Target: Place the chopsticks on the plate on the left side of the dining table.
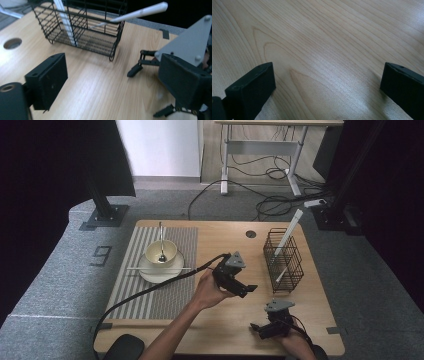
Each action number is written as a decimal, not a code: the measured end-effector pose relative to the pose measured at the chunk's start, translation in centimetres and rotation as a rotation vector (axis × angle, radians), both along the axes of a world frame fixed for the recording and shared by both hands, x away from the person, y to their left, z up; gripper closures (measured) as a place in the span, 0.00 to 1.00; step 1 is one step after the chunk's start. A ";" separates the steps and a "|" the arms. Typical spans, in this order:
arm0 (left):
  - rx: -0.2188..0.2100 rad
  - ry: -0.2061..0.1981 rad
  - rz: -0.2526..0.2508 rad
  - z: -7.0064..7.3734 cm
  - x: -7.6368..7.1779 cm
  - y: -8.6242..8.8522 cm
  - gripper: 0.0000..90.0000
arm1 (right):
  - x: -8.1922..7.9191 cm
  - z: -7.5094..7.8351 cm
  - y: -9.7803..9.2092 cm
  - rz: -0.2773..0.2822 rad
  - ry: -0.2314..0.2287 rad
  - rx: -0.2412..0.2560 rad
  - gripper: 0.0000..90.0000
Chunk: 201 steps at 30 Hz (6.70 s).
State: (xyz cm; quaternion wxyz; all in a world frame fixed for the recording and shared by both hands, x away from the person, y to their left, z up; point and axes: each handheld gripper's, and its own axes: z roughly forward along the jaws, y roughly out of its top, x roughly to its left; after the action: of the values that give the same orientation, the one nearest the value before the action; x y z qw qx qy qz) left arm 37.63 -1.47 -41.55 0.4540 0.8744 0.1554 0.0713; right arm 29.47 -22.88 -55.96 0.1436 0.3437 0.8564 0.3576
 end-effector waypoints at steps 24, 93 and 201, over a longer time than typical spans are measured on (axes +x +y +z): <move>0.007 -0.007 -0.049 -0.5 1.3 -6.5 0.17 | 0.0 0.0 0.0 -0.006 0.001 0.000 0.00; -0.025 -0.054 -0.038 5.1 3.2 -4.8 0.92 | 0.0 0.0 0.0 -0.004 0.001 -0.002 0.00; -0.123 0.151 -0.066 0.1 -1.4 11.2 0.92 | 3.7 3.6 5.6 0.174 -0.077 0.072 0.50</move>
State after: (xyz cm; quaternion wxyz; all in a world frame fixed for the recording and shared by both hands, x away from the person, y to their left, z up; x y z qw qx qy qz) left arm 36.24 9.69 -41.46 0.4959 0.8524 0.1646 -0.0194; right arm 33.16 -17.32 -52.36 0.1322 0.2588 0.8635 0.4122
